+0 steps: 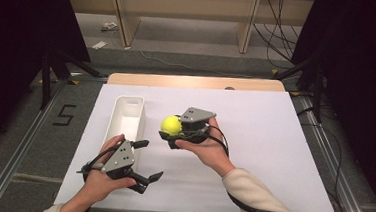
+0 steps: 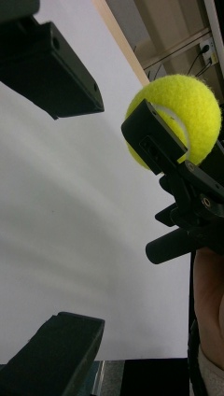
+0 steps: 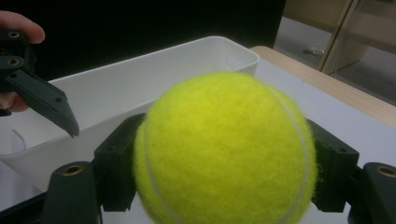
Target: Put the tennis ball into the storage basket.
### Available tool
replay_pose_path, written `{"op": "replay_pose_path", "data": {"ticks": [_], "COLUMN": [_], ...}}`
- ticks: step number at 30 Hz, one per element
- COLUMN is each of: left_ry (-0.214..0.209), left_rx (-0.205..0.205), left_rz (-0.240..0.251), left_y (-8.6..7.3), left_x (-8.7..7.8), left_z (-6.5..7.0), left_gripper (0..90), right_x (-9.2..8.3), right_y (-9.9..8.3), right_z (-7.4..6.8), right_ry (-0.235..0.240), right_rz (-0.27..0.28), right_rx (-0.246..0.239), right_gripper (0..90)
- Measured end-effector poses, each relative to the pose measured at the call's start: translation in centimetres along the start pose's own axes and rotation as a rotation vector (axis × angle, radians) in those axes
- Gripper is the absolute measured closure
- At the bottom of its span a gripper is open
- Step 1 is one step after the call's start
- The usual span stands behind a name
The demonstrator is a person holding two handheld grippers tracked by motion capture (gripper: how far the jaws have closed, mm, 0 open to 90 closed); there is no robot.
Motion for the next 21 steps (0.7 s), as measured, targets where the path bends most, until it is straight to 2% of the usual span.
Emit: {"op": "replay_pose_path", "data": {"ticks": [21], "left_ry": [-0.001], "left_rx": [0.000], "left_rz": [0.000], "left_y": [0.00], "left_x": [0.01], "left_z": [0.02], "left_gripper": [0.0], "right_x": [0.27], "right_y": [0.38], "right_z": [-0.25], "right_ry": [0.003], "right_rz": [0.002], "right_rx": [0.004], "right_gripper": [26.4]}}
Point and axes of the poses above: each handheld gripper's, and its own axes: x roughly forward along the jaws, y roughly out of its top, z roughly to its right, the point moved 7 cm from there along x, roughly forward along the jaws, and after that the axes turned 6 degrees about x, right-handed, at the moved point
